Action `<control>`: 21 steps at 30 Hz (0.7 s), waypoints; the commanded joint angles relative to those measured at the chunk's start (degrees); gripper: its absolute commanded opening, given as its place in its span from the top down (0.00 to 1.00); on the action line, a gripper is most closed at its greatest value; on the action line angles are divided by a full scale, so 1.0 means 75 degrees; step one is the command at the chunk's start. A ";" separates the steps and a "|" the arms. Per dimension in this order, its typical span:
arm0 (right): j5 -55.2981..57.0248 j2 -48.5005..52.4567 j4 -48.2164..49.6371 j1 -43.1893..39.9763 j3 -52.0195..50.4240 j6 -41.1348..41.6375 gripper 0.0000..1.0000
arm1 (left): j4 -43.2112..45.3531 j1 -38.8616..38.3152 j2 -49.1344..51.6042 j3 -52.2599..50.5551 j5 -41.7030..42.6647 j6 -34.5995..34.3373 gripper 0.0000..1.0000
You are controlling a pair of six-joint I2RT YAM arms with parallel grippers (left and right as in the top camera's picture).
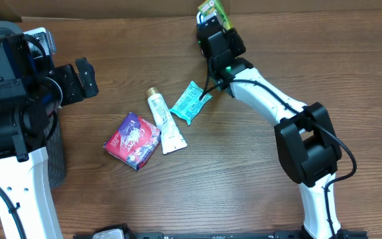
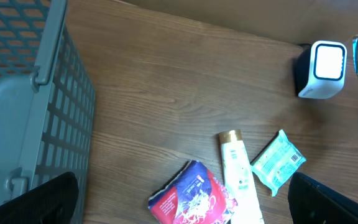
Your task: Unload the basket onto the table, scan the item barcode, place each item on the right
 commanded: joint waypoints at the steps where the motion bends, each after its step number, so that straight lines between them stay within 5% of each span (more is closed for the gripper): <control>1: -0.0157 -0.0472 0.0189 -0.0248 0.0326 -0.0102 0.87 | 0.0009 0.0026 0.0017 0.0102 -0.0073 -0.0015 0.00; 13: -0.0734 -0.0149 0.0452 -0.0522 0.0312 -0.1495 0.92 | 0.0009 0.0026 0.0017 0.0102 -0.0073 -0.0015 0.00; 21: -0.0653 0.0143 0.0536 -0.0522 0.0312 -0.1495 0.93 | 0.0009 0.0026 0.0017 0.0102 -0.0073 -0.0015 0.00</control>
